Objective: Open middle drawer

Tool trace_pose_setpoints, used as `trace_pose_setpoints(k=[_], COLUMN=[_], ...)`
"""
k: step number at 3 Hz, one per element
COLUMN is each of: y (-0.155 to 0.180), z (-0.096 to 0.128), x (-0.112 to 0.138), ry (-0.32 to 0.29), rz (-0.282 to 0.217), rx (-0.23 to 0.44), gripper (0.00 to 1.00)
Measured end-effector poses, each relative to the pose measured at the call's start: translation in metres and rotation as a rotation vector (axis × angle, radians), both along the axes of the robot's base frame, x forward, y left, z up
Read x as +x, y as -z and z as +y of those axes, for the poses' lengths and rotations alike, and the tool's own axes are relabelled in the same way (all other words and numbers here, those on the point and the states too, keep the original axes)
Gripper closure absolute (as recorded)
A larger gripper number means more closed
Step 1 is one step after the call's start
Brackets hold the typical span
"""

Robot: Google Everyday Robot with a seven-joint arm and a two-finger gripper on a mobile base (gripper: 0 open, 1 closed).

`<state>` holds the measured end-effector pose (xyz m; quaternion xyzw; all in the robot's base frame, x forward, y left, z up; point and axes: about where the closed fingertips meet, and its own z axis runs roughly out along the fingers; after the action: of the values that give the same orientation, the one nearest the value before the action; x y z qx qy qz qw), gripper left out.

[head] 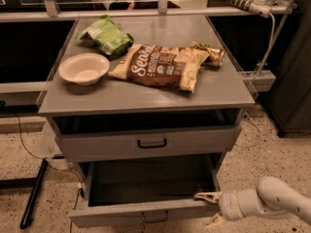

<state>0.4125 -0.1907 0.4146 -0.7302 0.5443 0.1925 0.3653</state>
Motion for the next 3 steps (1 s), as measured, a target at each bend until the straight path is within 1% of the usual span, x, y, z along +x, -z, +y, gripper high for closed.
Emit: trace_pose_setpoints(k=[1,2,3], y=[0.0070,0.0004,-0.0027], z=[-0.0073,-0.0073,-0.0068], x=[-0.0192,-0.0193,-0.0191], ry=[-0.010,-0.010,-0.010], rz=[0.022,0.022,0.022], rx=[0.004,0.004,0.004], gripper=[0.61,0.84,1.00])
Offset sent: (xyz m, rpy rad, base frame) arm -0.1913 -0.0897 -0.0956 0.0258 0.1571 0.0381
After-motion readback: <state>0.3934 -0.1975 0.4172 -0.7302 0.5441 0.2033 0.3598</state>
